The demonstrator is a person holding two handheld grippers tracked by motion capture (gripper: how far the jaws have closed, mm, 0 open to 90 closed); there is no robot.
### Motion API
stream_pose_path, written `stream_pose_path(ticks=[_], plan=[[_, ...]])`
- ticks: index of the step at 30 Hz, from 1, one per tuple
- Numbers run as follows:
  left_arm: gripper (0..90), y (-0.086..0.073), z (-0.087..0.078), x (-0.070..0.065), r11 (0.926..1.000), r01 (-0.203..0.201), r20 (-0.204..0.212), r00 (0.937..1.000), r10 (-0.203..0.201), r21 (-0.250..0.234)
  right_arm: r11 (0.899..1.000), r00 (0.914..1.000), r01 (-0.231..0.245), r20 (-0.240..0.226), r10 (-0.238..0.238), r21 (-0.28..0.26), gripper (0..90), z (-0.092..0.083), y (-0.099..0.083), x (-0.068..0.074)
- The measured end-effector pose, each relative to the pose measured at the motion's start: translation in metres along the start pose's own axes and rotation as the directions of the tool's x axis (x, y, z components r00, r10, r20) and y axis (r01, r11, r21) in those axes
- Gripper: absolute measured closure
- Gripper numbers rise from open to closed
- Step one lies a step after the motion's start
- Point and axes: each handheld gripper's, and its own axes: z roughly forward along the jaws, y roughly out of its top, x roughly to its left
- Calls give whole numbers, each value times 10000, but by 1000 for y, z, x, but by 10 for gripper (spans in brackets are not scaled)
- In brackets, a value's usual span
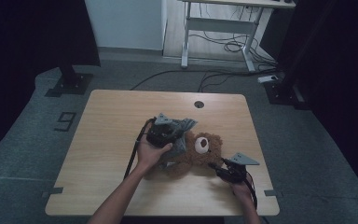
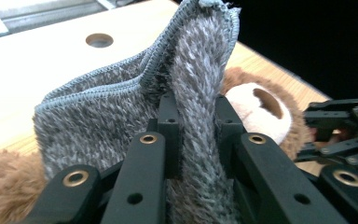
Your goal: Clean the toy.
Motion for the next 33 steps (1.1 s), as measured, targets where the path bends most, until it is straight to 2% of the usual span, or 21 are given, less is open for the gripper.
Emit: stream_pose_path(ticks=[3,5,10,14,17,19,20,21,22,23,26,27,33], plan=[[773,-12,11,5,9990,234,-43,9997,-232,372,10000,10000,34,12,-34,15,572,0,0,0],[772,-20,13,7,9990,372,-24,9993,-371,232,9999,10000,93,28,-93,46,571,0,0,0],[776,-30,11,5,9995,215,-89,9997,-212,245,9998,9997,187,133,-188,86,555,0,0,1],[777,-39,9,5,9987,465,160,9988,-468,193,9993,9988,323,374,-331,210,481,0,0,2],[778,-50,6,5,9980,625,381,9973,-625,18,9993,9999,-123,-30,124,361,360,-3,-1,1],[779,-56,4,5,9974,713,483,9963,-705,-145,9987,9992,-390,38,389,325,259,-6,-2,1],[780,-58,4,5,9971,740,540,9959,-729,-184,9982,9985,-549,-2,550,243,227,-7,-1,1],[780,-62,3,3,9967,770,616,9952,-755,-236,9973,9973,-733,-95,733,-88,182,-12,5,2],[780,-62,3,3,9967,770,616,9952,-755,-236,9973,9973,-733,-95,733,-88,182,-12,5,2],[781,-65,2,-1,9976,619,523,9968,-603,-294,9966,9970,-762,-124,759,-305,156,-15,13,5],[781,-68,0,-3,9972,661,540,9965,-641,-361,9954,9963,-857,-77,854,-432,140,-14,20,9],[781,-71,0,-4,9968,674,590,9961,-649,-420,9937,9947,-1025,-12,1026,-451,136,-11,25,11],[782,-78,-3,-4,9961,690,595,9961,-657,-553,9913,9913,-1309,-172,1306,-156,85,2,35,11]])
